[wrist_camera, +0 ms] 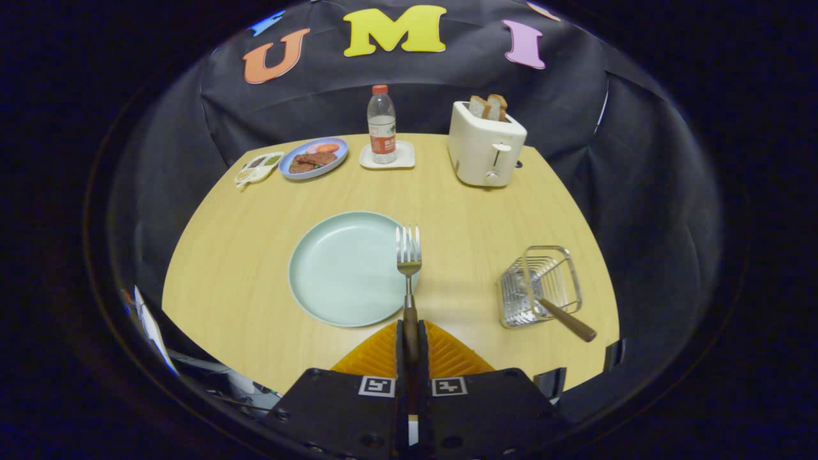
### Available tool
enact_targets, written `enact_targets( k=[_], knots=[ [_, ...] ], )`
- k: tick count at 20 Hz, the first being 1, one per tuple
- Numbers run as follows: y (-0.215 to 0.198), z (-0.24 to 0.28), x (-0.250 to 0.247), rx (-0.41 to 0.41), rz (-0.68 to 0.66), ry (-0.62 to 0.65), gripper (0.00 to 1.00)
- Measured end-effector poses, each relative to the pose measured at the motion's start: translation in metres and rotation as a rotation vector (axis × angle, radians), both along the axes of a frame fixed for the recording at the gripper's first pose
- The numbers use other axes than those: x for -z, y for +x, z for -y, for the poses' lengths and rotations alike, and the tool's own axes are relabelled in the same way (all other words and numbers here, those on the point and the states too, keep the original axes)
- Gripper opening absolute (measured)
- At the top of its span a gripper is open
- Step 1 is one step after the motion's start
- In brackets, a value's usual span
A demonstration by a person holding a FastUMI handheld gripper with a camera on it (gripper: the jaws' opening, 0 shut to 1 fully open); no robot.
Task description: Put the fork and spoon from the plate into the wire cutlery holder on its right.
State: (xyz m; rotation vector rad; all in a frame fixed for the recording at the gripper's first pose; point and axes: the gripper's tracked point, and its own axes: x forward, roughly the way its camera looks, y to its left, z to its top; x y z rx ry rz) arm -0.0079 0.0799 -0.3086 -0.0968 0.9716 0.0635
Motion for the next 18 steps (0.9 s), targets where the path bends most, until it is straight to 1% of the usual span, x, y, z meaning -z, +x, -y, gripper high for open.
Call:
enact_targets(
  k=[4, 10, 16, 18],
  knots=[
    [-0.015, 0.046, -0.019, 0.028, -0.012, 0.027, 0.06],
    [-0.021, 0.106, -0.047, 0.056, 0.014, 0.044, 0.06],
    [-0.015, 0.154, -0.047, 0.107, -0.031, 0.057, 0.07],
    [-0.009, 0.159, -0.047, 0.090, -0.051, 0.071, 0.07]
  ],
)
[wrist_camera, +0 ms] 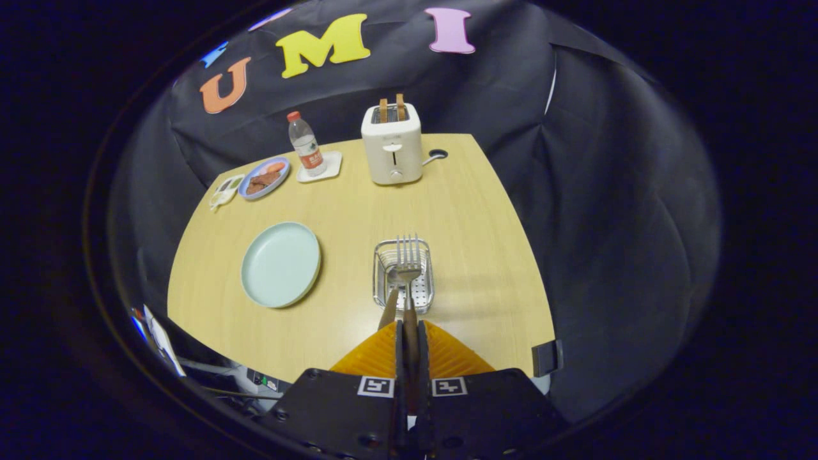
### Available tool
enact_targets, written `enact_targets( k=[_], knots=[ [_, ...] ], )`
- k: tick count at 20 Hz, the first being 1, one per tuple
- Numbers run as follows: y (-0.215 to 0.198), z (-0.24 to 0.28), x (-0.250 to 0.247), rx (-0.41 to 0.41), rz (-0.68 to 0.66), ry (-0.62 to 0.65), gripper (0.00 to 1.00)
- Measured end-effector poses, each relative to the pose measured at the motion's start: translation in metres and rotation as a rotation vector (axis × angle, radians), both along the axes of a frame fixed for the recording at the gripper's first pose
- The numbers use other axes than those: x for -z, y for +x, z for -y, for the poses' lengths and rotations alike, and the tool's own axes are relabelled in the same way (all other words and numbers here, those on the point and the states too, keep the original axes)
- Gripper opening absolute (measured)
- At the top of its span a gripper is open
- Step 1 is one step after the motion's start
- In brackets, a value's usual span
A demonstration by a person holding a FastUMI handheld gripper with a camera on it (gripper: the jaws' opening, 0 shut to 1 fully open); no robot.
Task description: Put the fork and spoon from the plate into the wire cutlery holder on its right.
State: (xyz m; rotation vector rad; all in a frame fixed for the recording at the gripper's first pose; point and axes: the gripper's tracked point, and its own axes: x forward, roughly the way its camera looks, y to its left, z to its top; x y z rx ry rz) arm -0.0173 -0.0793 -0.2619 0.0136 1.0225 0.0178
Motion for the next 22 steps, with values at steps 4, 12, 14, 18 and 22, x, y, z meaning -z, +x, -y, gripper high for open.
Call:
enact_targets(
  k=[4, 12, 14, 18, 22],
  knots=[
    [0.016, 0.008, 0.009, -0.045, -0.018, -0.035, 0.07],
    [0.027, -0.003, 0.023, -0.090, -0.040, -0.043, 0.10],
    [0.030, -0.004, 0.022, -0.088, -0.041, -0.033, 0.09],
    [0.033, -0.006, 0.016, -0.083, -0.024, -0.035, 0.09],
    [0.036, -0.019, 0.001, -0.080, 0.022, -0.005, 0.09]
  ],
)
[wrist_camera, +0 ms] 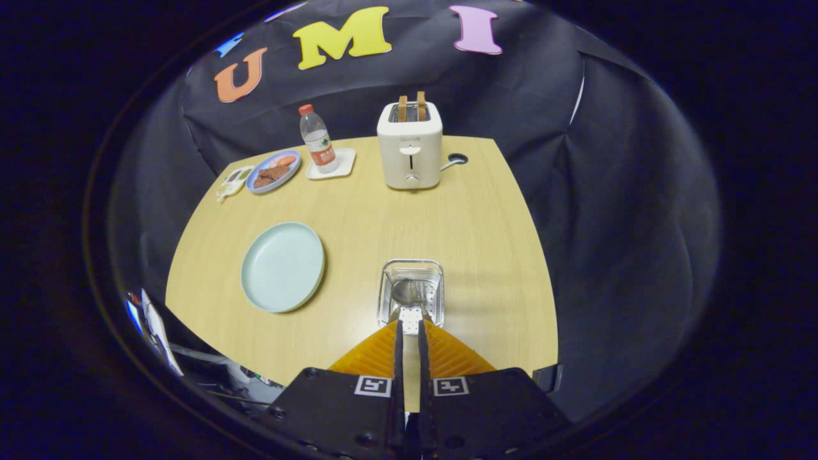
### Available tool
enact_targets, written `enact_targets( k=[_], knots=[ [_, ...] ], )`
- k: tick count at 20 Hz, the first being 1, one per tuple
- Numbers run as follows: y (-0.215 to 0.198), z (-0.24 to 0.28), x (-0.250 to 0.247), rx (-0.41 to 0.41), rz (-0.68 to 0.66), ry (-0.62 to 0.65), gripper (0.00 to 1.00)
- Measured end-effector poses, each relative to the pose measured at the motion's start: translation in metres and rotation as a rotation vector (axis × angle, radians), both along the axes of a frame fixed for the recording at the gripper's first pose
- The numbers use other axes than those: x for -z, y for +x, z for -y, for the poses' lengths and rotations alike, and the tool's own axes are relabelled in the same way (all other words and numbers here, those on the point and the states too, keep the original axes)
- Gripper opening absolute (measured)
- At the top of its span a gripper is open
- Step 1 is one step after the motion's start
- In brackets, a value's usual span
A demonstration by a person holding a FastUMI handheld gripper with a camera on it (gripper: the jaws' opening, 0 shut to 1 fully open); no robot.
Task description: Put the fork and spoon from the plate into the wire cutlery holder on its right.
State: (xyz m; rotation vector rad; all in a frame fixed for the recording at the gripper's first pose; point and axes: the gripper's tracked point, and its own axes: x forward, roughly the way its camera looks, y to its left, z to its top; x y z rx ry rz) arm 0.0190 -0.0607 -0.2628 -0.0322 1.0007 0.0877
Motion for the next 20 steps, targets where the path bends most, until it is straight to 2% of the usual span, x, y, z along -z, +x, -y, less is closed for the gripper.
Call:
enact_targets(
  k=[1, 4, 10, 12, 20],
  knots=[
    [0.002, -0.010, -0.009, -0.007, 0.022, 0.023, 0.14],
    [0.015, -0.038, -0.036, -0.025, 0.145, 0.087, 0.38],
    [0.020, -0.102, -0.093, -0.061, 0.368, 0.139, 0.90],
    [0.019, -0.122, -0.116, -0.058, 0.460, 0.150, 0.96],
    [-0.004, -0.161, -0.240, -0.022, 0.853, 0.128, 0.96]
  ],
)
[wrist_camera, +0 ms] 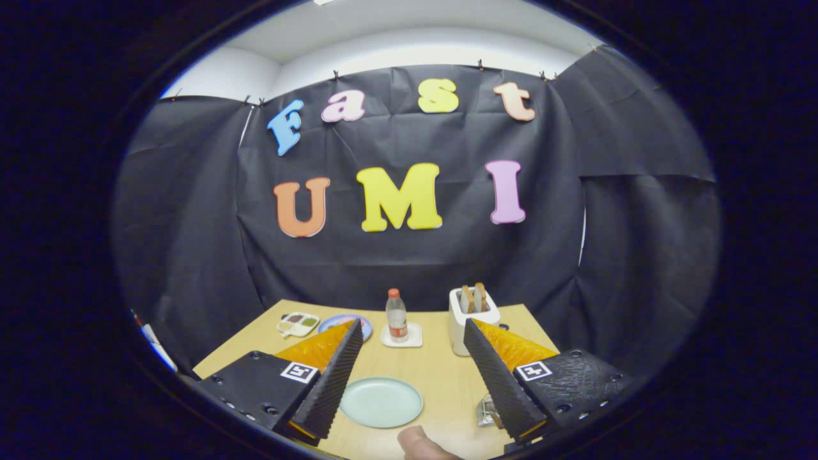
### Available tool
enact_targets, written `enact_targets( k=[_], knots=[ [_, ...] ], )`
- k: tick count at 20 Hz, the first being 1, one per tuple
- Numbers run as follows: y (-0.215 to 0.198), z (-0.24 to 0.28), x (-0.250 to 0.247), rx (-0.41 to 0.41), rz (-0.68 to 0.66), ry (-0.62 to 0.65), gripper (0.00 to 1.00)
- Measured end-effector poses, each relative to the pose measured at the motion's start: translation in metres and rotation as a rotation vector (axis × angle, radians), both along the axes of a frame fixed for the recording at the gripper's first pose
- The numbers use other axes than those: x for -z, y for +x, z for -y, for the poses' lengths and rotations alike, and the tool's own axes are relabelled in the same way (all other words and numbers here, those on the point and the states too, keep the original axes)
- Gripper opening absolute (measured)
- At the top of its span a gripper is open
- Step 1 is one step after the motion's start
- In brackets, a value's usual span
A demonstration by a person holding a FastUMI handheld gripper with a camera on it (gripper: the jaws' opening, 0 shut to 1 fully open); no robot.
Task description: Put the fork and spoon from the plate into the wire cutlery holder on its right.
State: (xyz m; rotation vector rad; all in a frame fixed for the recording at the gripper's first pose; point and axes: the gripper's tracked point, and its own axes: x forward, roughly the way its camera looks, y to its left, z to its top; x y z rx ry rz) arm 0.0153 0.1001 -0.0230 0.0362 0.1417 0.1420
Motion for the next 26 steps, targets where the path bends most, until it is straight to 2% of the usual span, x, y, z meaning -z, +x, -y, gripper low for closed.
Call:
enact_targets(
  k=[7, 13, 17, 26],
  knots=[
    [-0.029, 0.001, -0.082, 0.091, 0.200, -0.026, 0.96],
    [-0.032, -0.012, -0.122, 0.099, 0.269, -0.047, 0.96],
    [-0.026, -0.010, -0.120, 0.119, 0.239, -0.031, 0.96],
    [-0.012, 0.003, -0.076, 0.127, 0.136, -0.037, 0.95]
  ],
)
